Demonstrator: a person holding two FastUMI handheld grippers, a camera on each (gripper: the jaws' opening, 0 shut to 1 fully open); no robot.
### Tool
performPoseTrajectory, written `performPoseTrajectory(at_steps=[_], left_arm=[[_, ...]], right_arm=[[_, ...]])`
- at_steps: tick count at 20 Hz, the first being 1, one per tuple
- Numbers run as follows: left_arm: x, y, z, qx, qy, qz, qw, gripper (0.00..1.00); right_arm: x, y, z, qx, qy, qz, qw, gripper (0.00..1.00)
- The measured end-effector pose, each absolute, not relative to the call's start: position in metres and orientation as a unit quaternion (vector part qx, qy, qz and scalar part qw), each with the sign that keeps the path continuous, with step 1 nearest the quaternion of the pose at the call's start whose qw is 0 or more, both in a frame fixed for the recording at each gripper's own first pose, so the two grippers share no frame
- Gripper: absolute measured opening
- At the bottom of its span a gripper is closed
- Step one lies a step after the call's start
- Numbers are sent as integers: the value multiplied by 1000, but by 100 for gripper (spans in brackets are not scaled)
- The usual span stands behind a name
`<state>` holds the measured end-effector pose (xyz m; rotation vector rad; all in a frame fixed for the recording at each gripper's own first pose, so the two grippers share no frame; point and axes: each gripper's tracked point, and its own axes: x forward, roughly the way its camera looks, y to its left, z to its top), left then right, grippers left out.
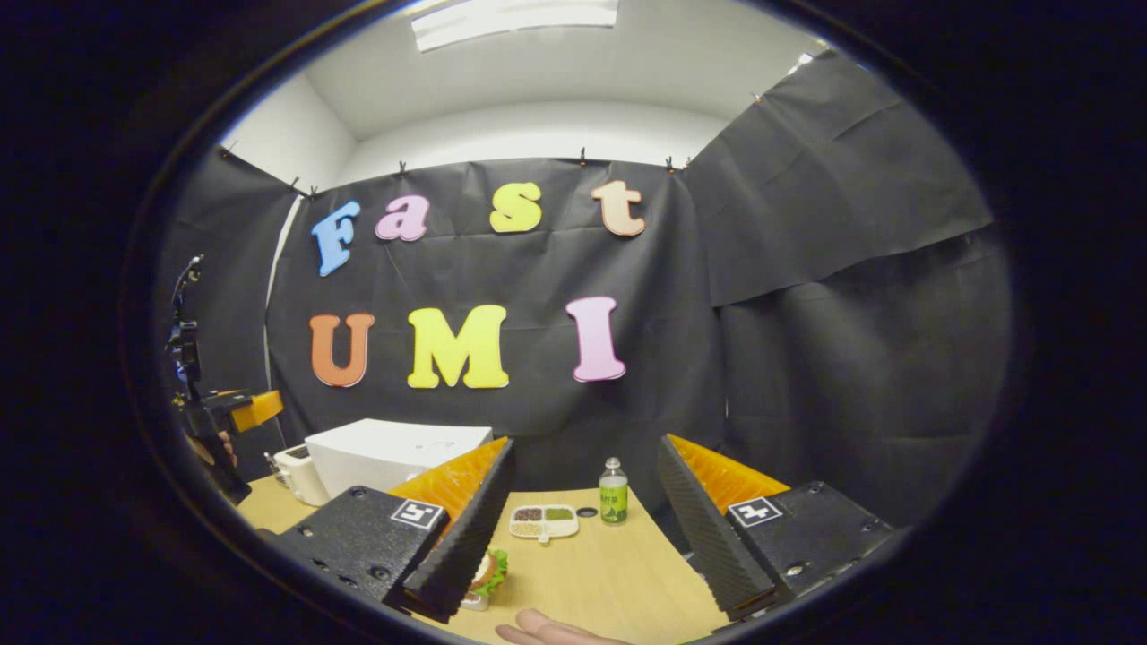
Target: Open the microwave oven with the left hand, put the food in, and close the microwave oven.
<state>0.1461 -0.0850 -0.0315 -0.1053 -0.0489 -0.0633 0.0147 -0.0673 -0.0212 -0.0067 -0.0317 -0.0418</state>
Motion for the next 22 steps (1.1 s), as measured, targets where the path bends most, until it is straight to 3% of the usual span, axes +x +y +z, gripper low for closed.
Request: performPoseTrajectory(at_steps=[1,8,9,10,13,14,15,16,18,19,22], left_arm=[[157,-95,-41,-60,-16,-44,997,95],[223,-155,-109,-53,33,-88,994,95],[229,-163,-123,-46,48,-90,994,100],[234,-170,-136,-42,59,-92,993,95],[253,-192,-174,-20,88,-93,992,95],[258,-196,-185,-13,95,-89,991,82],[263,-202,-196,-10,103,-93,990,94],[266,-208,-206,-12,109,-94,989,94],[271,-216,-220,-11,115,-100,988,78],[274,-218,-226,-9,119,-97,988,85],[282,-228,-244,-9,131,-105,986,81]], right_arm=[[16,-68,-23,-4,-19,-20,1000,91],[32,-84,-47,-14,-10,-20,1000,91],[35,-85,-52,-15,-9,-16,1000,91],[36,-85,-54,-18,-10,-11,1000,91],[41,-91,-69,-27,-7,-7,1000,91],[42,-92,-72,-30,-6,-5,1000,91],[43,-95,-76,-33,-3,-4,999,91],[45,-100,-80,-33,1,-8,999,91],[46,-109,-84,-33,1,-17,999,91],[46,-112,-85,-34,-1,-20,999,91],[48,-123,-95,-27,2,-27,999,91]])
